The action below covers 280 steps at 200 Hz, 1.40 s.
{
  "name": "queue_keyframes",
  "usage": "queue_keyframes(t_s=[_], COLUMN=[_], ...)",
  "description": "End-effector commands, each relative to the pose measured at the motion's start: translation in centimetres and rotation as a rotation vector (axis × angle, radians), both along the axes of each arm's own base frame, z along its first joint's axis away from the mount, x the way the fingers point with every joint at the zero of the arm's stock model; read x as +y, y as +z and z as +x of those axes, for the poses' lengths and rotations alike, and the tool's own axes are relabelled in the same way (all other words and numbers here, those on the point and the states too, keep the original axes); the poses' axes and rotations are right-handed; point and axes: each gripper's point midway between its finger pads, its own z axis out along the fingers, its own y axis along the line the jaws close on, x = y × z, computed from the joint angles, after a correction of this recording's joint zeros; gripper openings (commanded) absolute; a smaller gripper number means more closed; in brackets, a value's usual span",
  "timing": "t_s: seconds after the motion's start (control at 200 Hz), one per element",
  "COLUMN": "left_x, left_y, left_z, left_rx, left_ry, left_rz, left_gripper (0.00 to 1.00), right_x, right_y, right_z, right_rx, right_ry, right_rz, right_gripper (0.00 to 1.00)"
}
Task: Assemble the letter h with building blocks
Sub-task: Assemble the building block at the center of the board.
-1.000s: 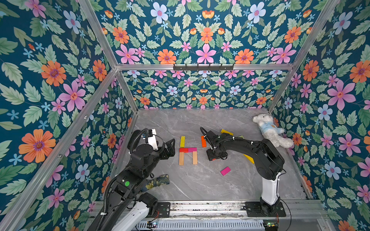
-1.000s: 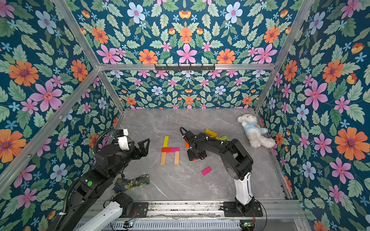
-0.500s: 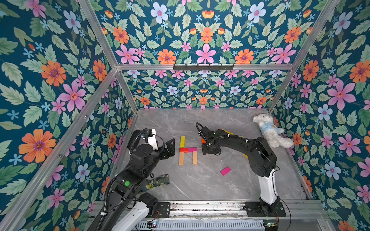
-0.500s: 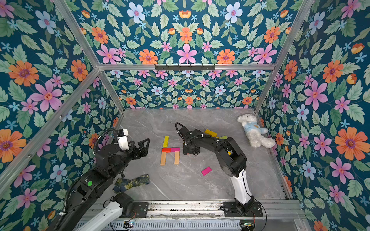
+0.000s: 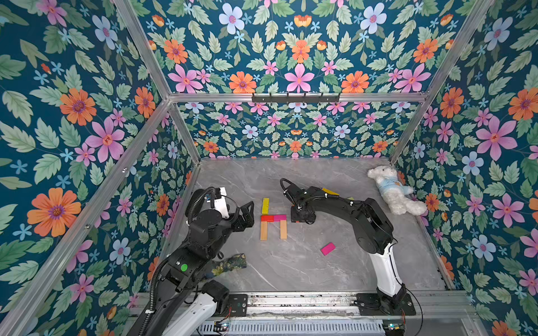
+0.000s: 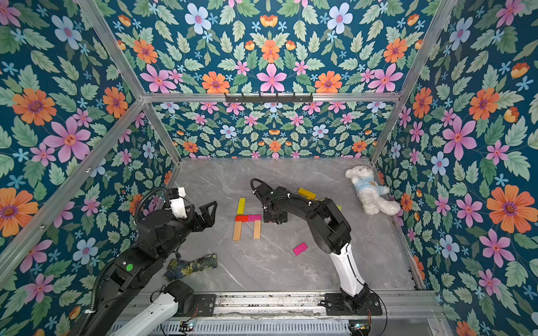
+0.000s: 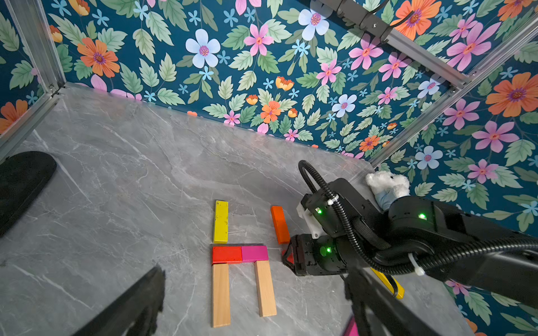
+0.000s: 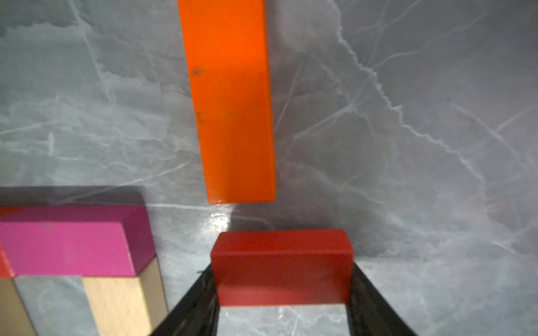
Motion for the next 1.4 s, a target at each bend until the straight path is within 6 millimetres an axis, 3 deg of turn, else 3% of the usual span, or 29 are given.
queue_keyframes(t_s=[0.0, 0.525, 1.04, 1.395], left_x=[0.3, 0.4, 0.5, 0.4], left_y=[0.1, 0.2, 0.2, 0.2], left_z=[0.0, 0.0, 0.0, 0.2], left_rx=[-0.007, -0.007, -0.007, -0.004], left_ry=[0.011, 0.013, 0.018, 0.020], left_rz=[0.015, 0.018, 0.025, 0.028], left_gripper=[1.00, 1.00, 1.00, 1.00], right_x=[-0.4, 0.1, -0.7, -0.1], right_y=[-0.4, -1.2, -1.4, -1.0], right_z=[-0.2, 0.9, 1.5, 1.9], right_rx=[0.011, 0.005, 0.007, -0.016], right_ry=[-0.010, -0.011, -0.015, -0.004], right_rz=[-0.030, -0.050, -0.073, -0.056], right_gripper=[0.56, 0.57, 0.59, 0.75])
